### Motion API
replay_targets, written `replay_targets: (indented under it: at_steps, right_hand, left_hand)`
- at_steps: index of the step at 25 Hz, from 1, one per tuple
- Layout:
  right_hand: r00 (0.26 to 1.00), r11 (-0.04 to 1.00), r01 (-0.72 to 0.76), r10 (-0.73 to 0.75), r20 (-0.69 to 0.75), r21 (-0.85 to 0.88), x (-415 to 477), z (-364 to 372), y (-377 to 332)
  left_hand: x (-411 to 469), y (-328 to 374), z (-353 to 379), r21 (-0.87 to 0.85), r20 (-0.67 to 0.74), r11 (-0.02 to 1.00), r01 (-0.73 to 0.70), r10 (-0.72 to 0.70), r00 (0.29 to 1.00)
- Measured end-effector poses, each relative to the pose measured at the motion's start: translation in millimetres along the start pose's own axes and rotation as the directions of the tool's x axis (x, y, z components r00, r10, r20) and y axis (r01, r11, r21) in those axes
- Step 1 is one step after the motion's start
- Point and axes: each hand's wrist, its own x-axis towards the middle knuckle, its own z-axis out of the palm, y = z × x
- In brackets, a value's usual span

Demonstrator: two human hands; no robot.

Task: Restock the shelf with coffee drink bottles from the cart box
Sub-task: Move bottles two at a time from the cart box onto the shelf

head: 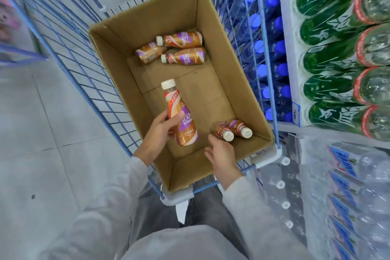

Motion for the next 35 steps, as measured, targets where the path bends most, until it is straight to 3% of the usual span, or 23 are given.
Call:
replay_targets:
  at_steps: [3,4,5,6,7,8,9,10,11,12,14,18,23,28,35]
  right_hand:
    - [0.972,0.943,-0.037,0.110,-0.206,0.330,38.4,32.0,-4.8]
    - [0.951,0.946,0.035,0.068,-0.302,0.323,51.9,36.7,-5.2]
    - [0.906,0.985,0.052,0.022,-0.423,0.162,65.8,37.4,-4.7]
    - [0.879,0.975,0.061,0.049,-0.474,0.215,77.4,38.1,-3.2]
    - [0.895,0.869,0.092,0.142,-0.423,0.486,97.7,38.7,0.3]
    - [0.923,0.615,0.129,0.212,-0.322,0.778,108.4,42.6,-0.8]
    - [0.932,0.663,0.166,0.137,-0.336,0.730,118.1,46.6,0.5]
    - [0.913,0.861,0.204,0.004,-0.409,0.465,114.3,47.0,-1.0]
    - [0.914,0.930,0.174,-0.029,-0.406,0.324,116.3,49.3,3.5]
    - [0.901,0.881,0.172,0.040,-0.431,0.441,117.8,50.0,8.5]
    - [0.882,0.859,0.202,0.050,-0.469,0.471,109.7,50.9,13.8]
    - [0.927,0.877,0.279,-0.140,-0.347,0.392,61.2,41.3,18.5]
    - [0.903,0.860,0.422,-0.373,-0.212,0.286,-42.6,25.2,25.7]
    - [0.760,0.699,0.646,-0.627,-0.173,0.306,-126.7,-11.0,16.6]
    - [0.664,0.510,0.693,-0.727,-0.175,0.510,-182.1,-95.0,25.0]
  left_hand:
    - [-6.9,-4.4,-5.6,-0.020,-0.014,1.000,0.021,-0.021,1.000]
    - [-7.9,-6.7,-7.2,-0.019,-0.010,0.999,0.029,-0.029,1.000]
    - [-10.0,-9.0,-8.6,-0.018,-0.007,0.999,0.036,-0.036,0.999]
    - [-12.1,-11.0,-9.9,-0.017,-0.008,0.999,0.045,-0.045,0.999]
    - [-14.1,-13.2,-11.2,-0.016,-0.009,0.998,0.054,-0.054,0.998]
    - [-16.1,-15.4,-12.8,-0.012,-0.008,0.998,0.062,-0.062,0.998]
    - [-17.3,-18.1,-14.8,-0.004,-0.006,0.998,0.068,-0.068,0.998]
    - [-19.3,-20.0,-16.3,0.002,-0.006,0.997,0.073,-0.073,0.997]
    - [-21.4,-21.1,-17.3,0.001,-0.008,0.997,0.076,-0.076,0.997]
    - [-23.3,-21.3,-18.0,-0.002,-0.011,0.997,0.076,-0.076,0.997]
    - [-29.1,-17.0,-17.8,0.002,-0.014,0.998,0.069,-0.069,0.998]
    - [-44.9,6.3,-11.4,0.019,-0.017,0.999,0.036,-0.036,0.999]
    - [-76.1,53.9,1.6,0.033,-0.019,0.999,-0.027,0.028,0.999]
    - [-114.2,97.6,21.7,0.135,0.085,0.977,-0.165,0.154,0.984]
    - [-169.8,114.5,89.9,0.189,0.306,0.911,-0.367,0.300,0.903]
